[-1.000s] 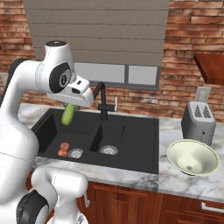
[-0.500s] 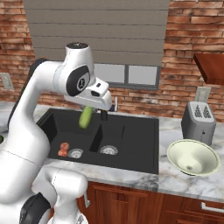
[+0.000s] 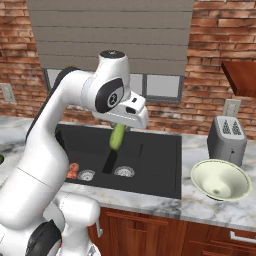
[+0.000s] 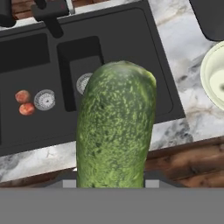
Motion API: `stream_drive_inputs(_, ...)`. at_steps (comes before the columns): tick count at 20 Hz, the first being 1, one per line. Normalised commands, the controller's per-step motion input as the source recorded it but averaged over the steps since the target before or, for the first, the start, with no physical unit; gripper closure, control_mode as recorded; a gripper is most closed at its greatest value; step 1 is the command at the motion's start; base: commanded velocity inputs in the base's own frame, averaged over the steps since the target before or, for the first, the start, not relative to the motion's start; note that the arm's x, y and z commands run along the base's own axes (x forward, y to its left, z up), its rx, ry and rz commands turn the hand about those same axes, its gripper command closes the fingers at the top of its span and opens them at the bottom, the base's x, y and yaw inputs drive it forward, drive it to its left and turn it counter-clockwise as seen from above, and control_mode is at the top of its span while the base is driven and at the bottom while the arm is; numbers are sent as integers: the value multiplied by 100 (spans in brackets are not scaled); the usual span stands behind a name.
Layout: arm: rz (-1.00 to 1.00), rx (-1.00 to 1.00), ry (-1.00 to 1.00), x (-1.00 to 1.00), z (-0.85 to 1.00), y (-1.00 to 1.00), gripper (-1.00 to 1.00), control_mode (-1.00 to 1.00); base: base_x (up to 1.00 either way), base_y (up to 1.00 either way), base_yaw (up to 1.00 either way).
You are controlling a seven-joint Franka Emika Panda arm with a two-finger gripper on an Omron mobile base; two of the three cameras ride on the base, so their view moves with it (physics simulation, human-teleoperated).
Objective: There is a mixed pile of frozen fruits and vegetables on the counter. Locate all the frozen vegetables and place the items in a bowl on the counter. Take all the frozen fruits and defrost them in a running sink.
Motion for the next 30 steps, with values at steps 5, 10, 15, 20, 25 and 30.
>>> stream_drive_inputs(5, -1, 0, 0, 0, -1, -53, 100, -100, 0, 0, 0)
stream_drive_inputs(10, -1, 0, 0, 0, -8, -51, 100, -100, 0, 0, 0)
stream_drive_inputs(15, 0, 0, 0, 0, -16, -49, 100, -100, 0, 0, 0)
stream_drive_inputs(20, 0, 0, 0, 10, -19, -43, 100, -100, 0, 0, 0)
stream_drive_inputs(25, 0, 0, 0, 12, -18, -44, 100, -100, 0, 0, 0)
stream_drive_inputs(30, 0, 0, 1, 13, -17, -43, 100, -100, 0, 0, 0)
